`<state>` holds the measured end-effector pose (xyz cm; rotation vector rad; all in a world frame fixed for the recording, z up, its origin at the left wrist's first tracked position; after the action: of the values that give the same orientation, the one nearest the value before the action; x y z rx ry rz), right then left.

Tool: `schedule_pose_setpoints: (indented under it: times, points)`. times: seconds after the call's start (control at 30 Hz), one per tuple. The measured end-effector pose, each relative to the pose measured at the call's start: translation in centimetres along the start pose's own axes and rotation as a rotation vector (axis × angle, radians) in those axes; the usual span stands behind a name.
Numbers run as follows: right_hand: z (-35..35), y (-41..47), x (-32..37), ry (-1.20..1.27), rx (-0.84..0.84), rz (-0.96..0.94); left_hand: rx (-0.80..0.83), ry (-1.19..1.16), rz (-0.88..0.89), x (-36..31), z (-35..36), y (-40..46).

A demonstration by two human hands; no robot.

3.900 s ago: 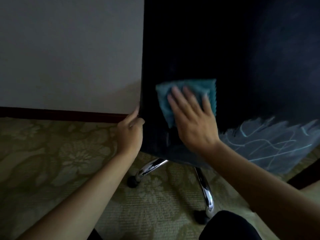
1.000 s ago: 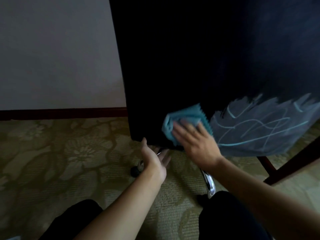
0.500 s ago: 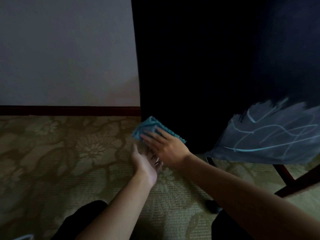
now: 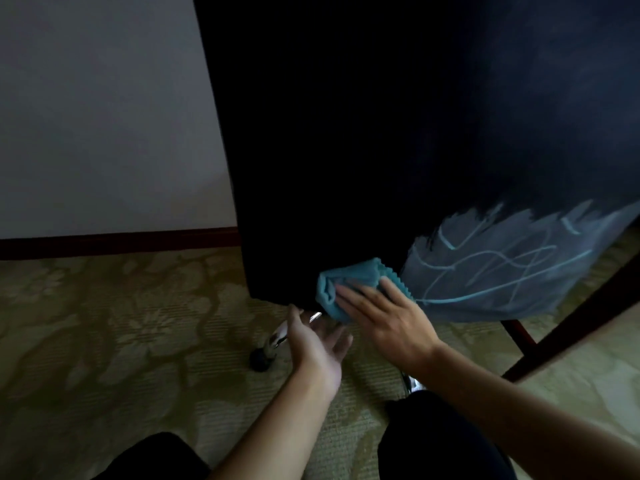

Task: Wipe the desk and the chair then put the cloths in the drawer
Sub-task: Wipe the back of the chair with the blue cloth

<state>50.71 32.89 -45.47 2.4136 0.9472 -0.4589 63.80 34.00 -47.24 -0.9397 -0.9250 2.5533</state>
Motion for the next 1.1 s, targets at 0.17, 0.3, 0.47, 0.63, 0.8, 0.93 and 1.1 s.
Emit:
schedule_pose_setpoints:
  times: [0.17,0.3,0.47,0.63,0.8,0.93,1.1]
  points:
    - [-5.2,-0.6,-6.7,0.003,-0.277,0.235,-0.021,-0.057,-0.022,1.2,2.1,-1.2]
    - [-4.4,-4.0,-8.4,0.064,-0.331,0.274,-0.031,-0.086,-0.016,2.1,3.3,-1.8]
    - [1.6,-9.4,-5.0,0.062,-0.136,0.098,-0.057,-0.082,0.033,2.5,3.9,-1.7]
    - [-3.3,-2.5,-8.3,0.112,-0.473,0.276,-0.119,-0.021,0.036,3.0,4.5,-2.0]
    - [1.4,-2.7,-5.5,0.088,-0.421,0.171,-0.129,-0.089,0.045,3.0,5.1,-1.9]
    - [5.3,-6.7,-2.9,0.031,-0.117,-0.081,-0.133,-0.047,0.061,3.2,5.0,-2.3]
    - [-0.6,-2.8,-7.6,0.142,-0.39,0.122,-0.202,0.014,0.087,4.0,5.0,-1.7]
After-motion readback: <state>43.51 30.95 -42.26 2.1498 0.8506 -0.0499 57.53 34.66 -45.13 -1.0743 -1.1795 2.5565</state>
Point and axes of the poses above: each hand's wrist, its own y-axis towards the middle knuckle, its own z-axis out of the palm, x = y × z, the point moved 2 cm from there along y, towards the middle knuckle, and after that the axes turned 5 degrees about y, right-handed, at the moved point
